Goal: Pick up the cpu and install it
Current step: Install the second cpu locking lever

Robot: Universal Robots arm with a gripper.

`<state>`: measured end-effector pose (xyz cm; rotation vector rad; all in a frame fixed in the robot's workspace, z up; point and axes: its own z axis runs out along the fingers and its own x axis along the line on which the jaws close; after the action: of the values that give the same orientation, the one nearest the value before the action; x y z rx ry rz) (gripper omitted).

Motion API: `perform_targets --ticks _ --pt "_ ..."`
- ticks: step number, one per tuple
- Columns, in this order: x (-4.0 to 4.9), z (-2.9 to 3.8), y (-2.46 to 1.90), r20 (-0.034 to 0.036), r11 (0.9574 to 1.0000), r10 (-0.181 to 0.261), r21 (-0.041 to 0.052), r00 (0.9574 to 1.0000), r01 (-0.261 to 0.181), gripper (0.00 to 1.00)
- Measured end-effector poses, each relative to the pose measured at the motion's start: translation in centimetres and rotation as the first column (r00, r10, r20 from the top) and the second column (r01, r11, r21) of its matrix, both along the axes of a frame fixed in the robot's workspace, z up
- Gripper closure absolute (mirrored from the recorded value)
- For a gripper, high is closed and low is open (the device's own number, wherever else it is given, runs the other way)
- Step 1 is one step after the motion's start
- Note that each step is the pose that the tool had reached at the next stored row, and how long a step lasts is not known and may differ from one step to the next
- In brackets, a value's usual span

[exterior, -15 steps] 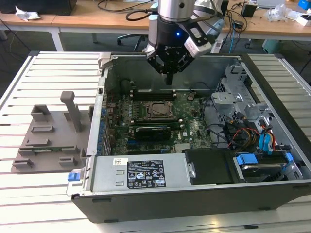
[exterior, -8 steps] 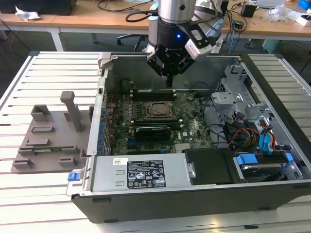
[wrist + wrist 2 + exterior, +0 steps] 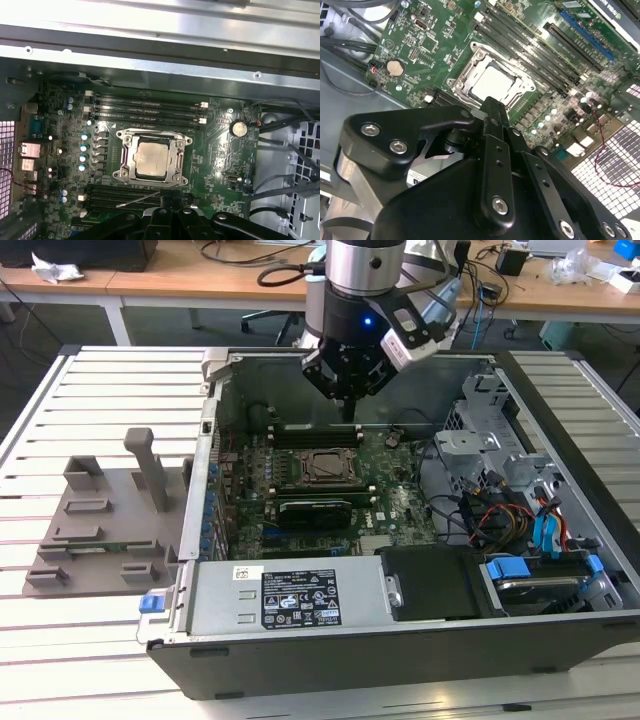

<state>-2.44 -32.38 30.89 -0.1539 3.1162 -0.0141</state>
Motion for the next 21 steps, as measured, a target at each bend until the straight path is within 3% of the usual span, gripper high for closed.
perform_targets --ticks 1,2,3,4,6,11,21 --pt "-0.02 0.0 -0.09 -0.0001 0.9998 0.0 0.0187 1.0 0.0 0.89" --pt "-0.02 0.0 -0.11 0.0 0.9996 0.0 0.028 1.0 0.0 0.89" --pt "-0.02 0.0 -0.12 0.0 0.999 0.0 0.0438 1.0 0.0 0.89" --pt "-0.02 0.0 -0.13 0.0 0.9978 0.0 0.066 1.0 0.0 0.89" --pt "-0.03 0.0 -0.13 0.0 0.9953 0.0 0.0971 1.0 0.0 0.89" --pt "-0.03 -0.08 -0.14 0.0001 0.995 0.0 0.0999 1.0 0.0 0.89" --pt "-0.05 -0.48 -0.82 0.0 0.995 0.0 0.0997 1.0 0.0 0.89"
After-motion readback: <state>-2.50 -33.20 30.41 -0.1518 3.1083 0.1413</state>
